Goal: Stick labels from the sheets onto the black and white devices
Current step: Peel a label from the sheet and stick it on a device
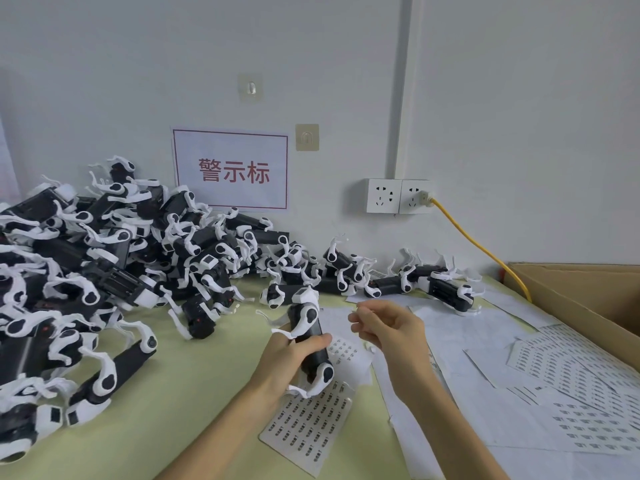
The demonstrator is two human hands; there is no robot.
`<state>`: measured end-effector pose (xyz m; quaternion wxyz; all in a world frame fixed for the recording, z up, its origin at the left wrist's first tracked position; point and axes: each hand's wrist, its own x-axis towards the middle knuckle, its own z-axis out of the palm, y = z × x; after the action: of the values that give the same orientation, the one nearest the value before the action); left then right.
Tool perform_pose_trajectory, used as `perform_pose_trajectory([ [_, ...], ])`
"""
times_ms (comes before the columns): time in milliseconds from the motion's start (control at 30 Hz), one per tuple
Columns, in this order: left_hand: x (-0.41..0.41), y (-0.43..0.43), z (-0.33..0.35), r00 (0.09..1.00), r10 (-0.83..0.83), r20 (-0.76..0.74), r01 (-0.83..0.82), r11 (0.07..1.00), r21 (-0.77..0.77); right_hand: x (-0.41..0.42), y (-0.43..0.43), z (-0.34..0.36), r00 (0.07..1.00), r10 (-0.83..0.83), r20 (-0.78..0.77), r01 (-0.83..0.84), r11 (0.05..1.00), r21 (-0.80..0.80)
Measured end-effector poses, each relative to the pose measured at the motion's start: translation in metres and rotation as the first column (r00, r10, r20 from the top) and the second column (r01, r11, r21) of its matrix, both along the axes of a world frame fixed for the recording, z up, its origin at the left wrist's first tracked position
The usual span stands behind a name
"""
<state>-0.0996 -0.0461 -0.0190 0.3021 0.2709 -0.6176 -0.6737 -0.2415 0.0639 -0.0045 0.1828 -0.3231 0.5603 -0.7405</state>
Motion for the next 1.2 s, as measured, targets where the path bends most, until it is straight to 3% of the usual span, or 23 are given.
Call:
perform_pose_trajectory([
  [67,0.002,-0.005,0.004,0.999,-0.005,-0.051,0.006,1.000,0.028,0.001,0.000,0.000,0.999,0.038,-0.003,-0.038,0.999,0.004],
  [233,0.009,-0.001,0.013,0.968,-0.221,-0.121,0.233,0.968,0.097,0.002,0.000,-0.001,0.989,0.013,-0.147,-0.007,0.999,0.041],
  [500,0.010,0.001,0.014,0.946,-0.287,-0.149,0.299,0.952,0.069,0.009,-0.001,-0.005,0.917,-0.107,-0.384,0.138,0.989,0.054],
  [800,0.012,0.005,0.018,0.910,-0.323,-0.259,0.350,0.934,0.066,0.009,-0.003,-0.007,0.902,-0.103,-0.419,0.145,0.987,0.070],
  [1200,0.011,0.010,0.018,0.910,-0.316,-0.268,0.339,0.940,0.042,0.005,-0.006,-0.008,0.891,-0.148,-0.430,0.209,0.973,0.100],
])
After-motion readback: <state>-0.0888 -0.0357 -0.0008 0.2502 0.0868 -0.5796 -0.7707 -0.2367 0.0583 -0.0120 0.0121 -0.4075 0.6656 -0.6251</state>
